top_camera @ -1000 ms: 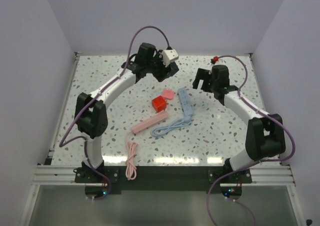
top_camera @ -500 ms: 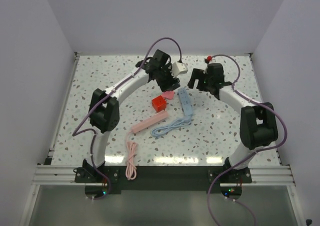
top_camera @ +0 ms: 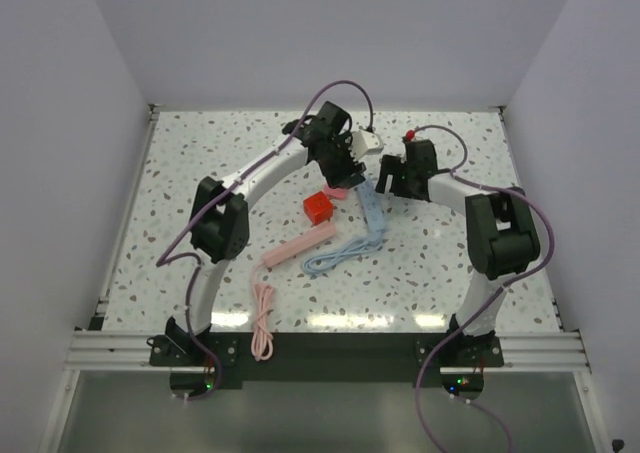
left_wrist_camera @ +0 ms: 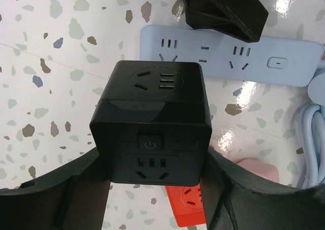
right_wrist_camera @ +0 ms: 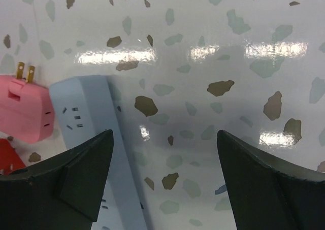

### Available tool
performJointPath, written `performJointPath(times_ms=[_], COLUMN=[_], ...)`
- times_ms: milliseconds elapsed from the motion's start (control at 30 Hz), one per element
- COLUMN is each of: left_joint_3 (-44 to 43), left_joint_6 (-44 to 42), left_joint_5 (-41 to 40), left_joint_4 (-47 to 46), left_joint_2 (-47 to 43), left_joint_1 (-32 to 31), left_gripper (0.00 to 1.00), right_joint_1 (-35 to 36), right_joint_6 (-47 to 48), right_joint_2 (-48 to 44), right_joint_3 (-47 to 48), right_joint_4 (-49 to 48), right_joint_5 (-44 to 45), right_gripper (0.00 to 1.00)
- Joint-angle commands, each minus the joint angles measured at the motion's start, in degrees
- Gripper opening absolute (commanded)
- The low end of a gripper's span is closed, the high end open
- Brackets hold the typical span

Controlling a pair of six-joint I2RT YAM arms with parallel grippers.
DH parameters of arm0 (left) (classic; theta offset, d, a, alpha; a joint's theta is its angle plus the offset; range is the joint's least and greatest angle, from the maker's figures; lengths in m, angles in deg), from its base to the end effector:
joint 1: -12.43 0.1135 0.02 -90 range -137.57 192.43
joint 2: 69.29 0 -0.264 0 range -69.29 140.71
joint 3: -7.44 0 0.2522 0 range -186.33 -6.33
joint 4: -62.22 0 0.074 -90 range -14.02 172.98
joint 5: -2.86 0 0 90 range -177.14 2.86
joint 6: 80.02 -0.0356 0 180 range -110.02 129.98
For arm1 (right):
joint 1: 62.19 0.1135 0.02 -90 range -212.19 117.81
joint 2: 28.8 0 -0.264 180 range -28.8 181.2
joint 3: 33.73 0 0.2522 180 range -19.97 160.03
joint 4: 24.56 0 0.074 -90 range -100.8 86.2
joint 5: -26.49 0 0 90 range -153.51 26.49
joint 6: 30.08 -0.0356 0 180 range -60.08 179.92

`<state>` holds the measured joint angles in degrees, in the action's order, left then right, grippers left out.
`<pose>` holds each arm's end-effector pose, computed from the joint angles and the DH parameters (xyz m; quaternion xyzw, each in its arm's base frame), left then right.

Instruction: Insert the plug

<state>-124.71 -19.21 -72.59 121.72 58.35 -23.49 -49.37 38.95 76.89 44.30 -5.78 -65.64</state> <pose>0.3955 -0.2976 0.2536 0.5412 0.7769 -0.1381 0.2908 0.3803 0.0879 0.1712 0.0591 0.9266 0.1243 0.3500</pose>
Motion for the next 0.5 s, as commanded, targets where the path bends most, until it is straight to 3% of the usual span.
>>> performJointPath(times_ms=[0, 467], left_joint_3=[-4.3, -4.6], left_joint_6=[-1.6, -1.0], left_joint_5=[1.3, 0.7], left_joint_4=[1.7, 2.9], left_joint_2=[0.9, 2.4], left_joint_1=[-0.2, -0.2], left_gripper=[0.0, 0.0], right_joint_1=[0.6, 4.2], right_joint_6=[-0.1, 0.9], right_joint_2=[1.0, 4.4], right_joint_3=[0.2, 1.5], right_joint_4=[-0.4, 0.6], right_joint_5=[2.0, 3.1], right_gripper=[0.86, 0.86])
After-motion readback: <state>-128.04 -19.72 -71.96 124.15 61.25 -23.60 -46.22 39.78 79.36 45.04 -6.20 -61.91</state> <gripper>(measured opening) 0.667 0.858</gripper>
